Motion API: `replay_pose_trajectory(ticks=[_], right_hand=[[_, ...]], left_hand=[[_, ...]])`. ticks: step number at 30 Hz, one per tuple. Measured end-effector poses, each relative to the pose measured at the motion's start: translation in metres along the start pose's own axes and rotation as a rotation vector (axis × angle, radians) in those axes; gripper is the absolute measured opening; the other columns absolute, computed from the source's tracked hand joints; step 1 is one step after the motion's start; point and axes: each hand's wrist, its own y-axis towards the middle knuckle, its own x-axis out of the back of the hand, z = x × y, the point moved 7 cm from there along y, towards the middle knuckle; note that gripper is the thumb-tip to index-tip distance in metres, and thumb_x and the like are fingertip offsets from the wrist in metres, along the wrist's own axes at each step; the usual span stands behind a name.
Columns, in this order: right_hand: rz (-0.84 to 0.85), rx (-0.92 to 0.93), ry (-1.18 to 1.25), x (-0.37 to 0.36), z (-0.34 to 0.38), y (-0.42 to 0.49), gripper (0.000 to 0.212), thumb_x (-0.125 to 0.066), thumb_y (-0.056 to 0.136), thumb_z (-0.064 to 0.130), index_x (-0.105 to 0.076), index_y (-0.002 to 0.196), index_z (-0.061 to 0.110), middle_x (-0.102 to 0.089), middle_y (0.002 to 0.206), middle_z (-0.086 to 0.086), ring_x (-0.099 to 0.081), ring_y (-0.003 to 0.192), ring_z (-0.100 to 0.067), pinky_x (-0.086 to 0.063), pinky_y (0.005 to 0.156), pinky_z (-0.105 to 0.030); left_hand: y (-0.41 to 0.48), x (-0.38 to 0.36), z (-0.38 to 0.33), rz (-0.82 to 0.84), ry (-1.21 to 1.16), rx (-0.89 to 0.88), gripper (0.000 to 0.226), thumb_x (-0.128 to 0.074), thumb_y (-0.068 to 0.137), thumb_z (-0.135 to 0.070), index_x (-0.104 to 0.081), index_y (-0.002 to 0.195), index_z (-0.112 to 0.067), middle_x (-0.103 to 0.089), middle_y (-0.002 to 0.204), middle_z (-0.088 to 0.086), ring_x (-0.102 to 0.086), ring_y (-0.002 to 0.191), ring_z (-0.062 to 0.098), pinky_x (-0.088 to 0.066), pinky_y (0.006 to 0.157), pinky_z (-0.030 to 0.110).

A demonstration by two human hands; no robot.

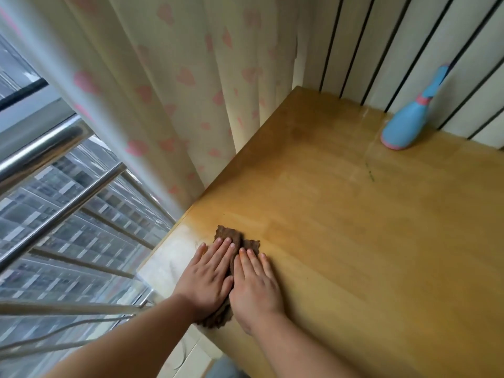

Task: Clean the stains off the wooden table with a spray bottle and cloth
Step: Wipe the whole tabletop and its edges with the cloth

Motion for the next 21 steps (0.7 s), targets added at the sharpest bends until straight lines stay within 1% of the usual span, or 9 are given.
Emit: replay_pose_trajectory(ticks=[2,4,6,7,10,13,16,19,21], right_hand=[[0.016,-0.041,-0.021,0.006,-0.006,0.005,0.06,-0.023,0.089,0.029,-0.056,0.132,0.004,-0.054,0.139,-0.011,-0.049,0.13,-0.024,-0.025,0.116,-0.045],[0.052,-0.002,-0.117,0.011,-0.008,0.011,0.064,-0.008,0.093,0.028,-0.031,0.148,0.005,-0.028,0.156,-0.01,-0.024,0.145,-0.024,-0.005,0.119,-0.044],[0.04,0.017,-0.16,0.013,-0.013,0.02,0.059,-0.007,0.098,0.027,-0.012,0.153,0.007,-0.009,0.162,-0.008,-0.005,0.149,-0.022,0.009,0.118,-0.041],[0.014,0.007,-0.17,0.014,-0.015,0.024,0.057,-0.011,0.098,0.024,-0.016,0.152,0.007,-0.013,0.161,-0.008,-0.009,0.149,-0.022,0.006,0.118,-0.041],[-0.024,-0.074,-0.093,0.013,-0.023,0.03,0.056,-0.026,0.087,0.021,-0.059,0.131,0.007,-0.053,0.14,-0.008,-0.049,0.13,-0.021,-0.029,0.113,-0.041],[-0.004,-0.063,-0.057,0.013,-0.031,0.033,0.053,-0.035,0.081,0.021,-0.066,0.121,0.006,-0.062,0.129,-0.009,-0.058,0.122,-0.021,-0.041,0.106,-0.043],[-0.039,-0.05,-0.1,0.022,-0.04,0.04,0.052,-0.044,0.075,0.018,-0.066,0.121,0.004,-0.062,0.128,-0.011,-0.059,0.12,-0.023,-0.038,0.109,-0.042],[-0.051,-0.123,-0.085,0.034,-0.061,0.051,0.053,-0.035,0.079,0.017,-0.067,0.118,0.003,-0.064,0.126,-0.012,-0.061,0.117,-0.024,-0.019,0.11,-0.041],[-0.054,-0.164,-0.09,0.041,-0.08,0.059,0.054,-0.033,0.079,0.017,-0.067,0.117,0.002,-0.064,0.125,-0.013,-0.061,0.116,-0.025,-0.015,0.11,-0.041]], left_hand=[[0.006,0.001,0.0,0.002,-0.014,0.008,0.064,-0.034,0.095,-0.044,-0.036,0.15,-0.012,-0.035,0.156,0.007,-0.023,0.147,0.021,-0.012,0.118,0.043],[0.016,0.003,-0.001,-0.005,-0.023,0.025,0.064,-0.035,0.095,-0.044,-0.036,0.149,-0.011,-0.037,0.155,0.007,-0.029,0.145,0.022,-0.016,0.116,0.044],[0.027,0.004,-0.002,-0.011,-0.022,0.044,0.063,-0.034,0.094,-0.044,-0.036,0.148,-0.011,-0.04,0.153,0.006,-0.034,0.143,0.022,-0.017,0.114,0.044],[0.031,0.005,-0.003,-0.016,-0.02,0.047,0.062,-0.034,0.094,-0.043,-0.037,0.147,-0.011,-0.041,0.152,0.006,-0.035,0.142,0.022,-0.017,0.114,0.044],[0.044,0.005,-0.005,-0.016,-0.019,0.029,0.062,-0.032,0.095,-0.044,-0.04,0.147,-0.011,-0.038,0.154,0.006,-0.032,0.143,0.022,-0.014,0.116,0.043],[0.053,0.006,-0.01,-0.012,-0.015,0.026,0.061,-0.032,0.096,-0.044,-0.041,0.147,-0.011,-0.034,0.154,0.004,-0.032,0.143,0.022,-0.014,0.115,0.043],[0.068,0.009,-0.017,0.012,-0.028,0.033,0.06,-0.032,0.096,-0.044,-0.044,0.146,-0.012,-0.039,0.152,0.005,-0.033,0.142,0.023,-0.019,0.112,0.045],[0.092,0.01,-0.028,0.041,-0.046,0.018,0.06,-0.032,0.097,-0.045,-0.045,0.146,-0.013,-0.043,0.152,0.006,-0.033,0.142,0.022,-0.017,0.112,0.045],[0.114,0.012,-0.035,0.063,-0.056,0.022,0.059,-0.027,0.1,-0.046,-0.042,0.147,-0.014,-0.039,0.154,0.005,-0.026,0.145,0.023,-0.012,0.114,0.044]])
